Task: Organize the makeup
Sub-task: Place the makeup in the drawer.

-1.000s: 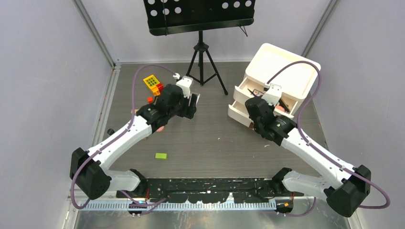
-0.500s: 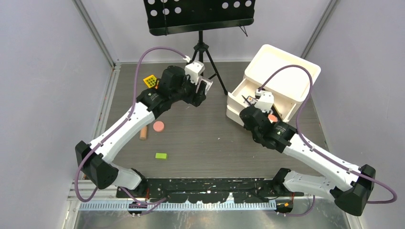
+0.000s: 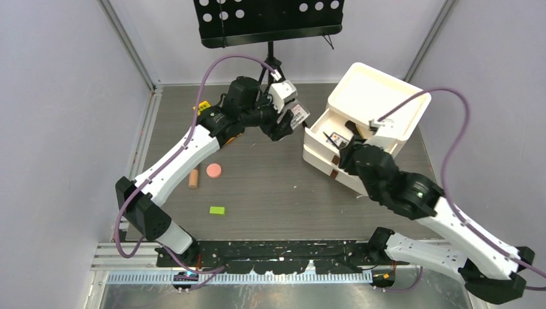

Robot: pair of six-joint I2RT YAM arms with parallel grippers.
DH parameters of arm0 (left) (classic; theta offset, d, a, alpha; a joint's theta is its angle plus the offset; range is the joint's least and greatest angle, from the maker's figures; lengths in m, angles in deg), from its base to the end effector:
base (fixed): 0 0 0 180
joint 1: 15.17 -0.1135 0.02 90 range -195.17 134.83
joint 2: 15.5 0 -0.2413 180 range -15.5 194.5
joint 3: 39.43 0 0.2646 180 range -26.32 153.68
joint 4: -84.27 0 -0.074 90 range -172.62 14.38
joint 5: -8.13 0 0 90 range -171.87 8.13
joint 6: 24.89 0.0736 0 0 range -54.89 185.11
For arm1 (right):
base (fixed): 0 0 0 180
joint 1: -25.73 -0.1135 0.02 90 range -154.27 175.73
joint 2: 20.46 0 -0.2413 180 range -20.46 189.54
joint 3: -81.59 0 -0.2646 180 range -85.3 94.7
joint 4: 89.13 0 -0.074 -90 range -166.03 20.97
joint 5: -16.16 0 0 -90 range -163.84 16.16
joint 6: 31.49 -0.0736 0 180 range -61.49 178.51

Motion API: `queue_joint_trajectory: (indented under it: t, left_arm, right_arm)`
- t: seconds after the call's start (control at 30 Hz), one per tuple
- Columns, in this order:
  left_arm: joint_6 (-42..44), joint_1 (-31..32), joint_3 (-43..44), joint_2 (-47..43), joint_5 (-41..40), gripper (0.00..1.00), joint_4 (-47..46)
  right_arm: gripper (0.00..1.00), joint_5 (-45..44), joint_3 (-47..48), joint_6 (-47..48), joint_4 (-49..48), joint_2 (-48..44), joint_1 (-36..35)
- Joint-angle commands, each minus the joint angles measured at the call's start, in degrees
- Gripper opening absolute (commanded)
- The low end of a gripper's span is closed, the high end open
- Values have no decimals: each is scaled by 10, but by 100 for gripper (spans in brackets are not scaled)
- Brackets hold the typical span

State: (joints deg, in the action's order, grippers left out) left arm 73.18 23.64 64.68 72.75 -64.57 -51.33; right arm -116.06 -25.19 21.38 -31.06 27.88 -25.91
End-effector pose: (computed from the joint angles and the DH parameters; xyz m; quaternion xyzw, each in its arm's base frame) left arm 0.2932 -0.2639 0.3581 0.4086 0.7491 -0.2586 0.4528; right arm 0.1674 0.1318 0.3348 0.0663 0.8356 0.0840 0.5387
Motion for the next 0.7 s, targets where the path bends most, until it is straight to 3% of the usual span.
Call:
queue_joint_trajectory:
  t: [0.0, 0.2, 0.5, 0.67]
  left_arm:
    - [70, 6, 29, 7, 109, 26, -68]
    - [157, 30, 34, 48, 243, 26, -137]
    - [229, 64, 196, 179, 344, 34, -83]
    - [356, 102, 289, 245, 331, 40, 13]
  right_arm:
    - [46, -53, 64, 40, 33, -63, -2]
    - [47, -93, 109, 66, 72, -121, -2]
    - [47, -100, 116, 39, 119, -158, -2]
    - [47, -89, 112, 30, 132, -175, -2]
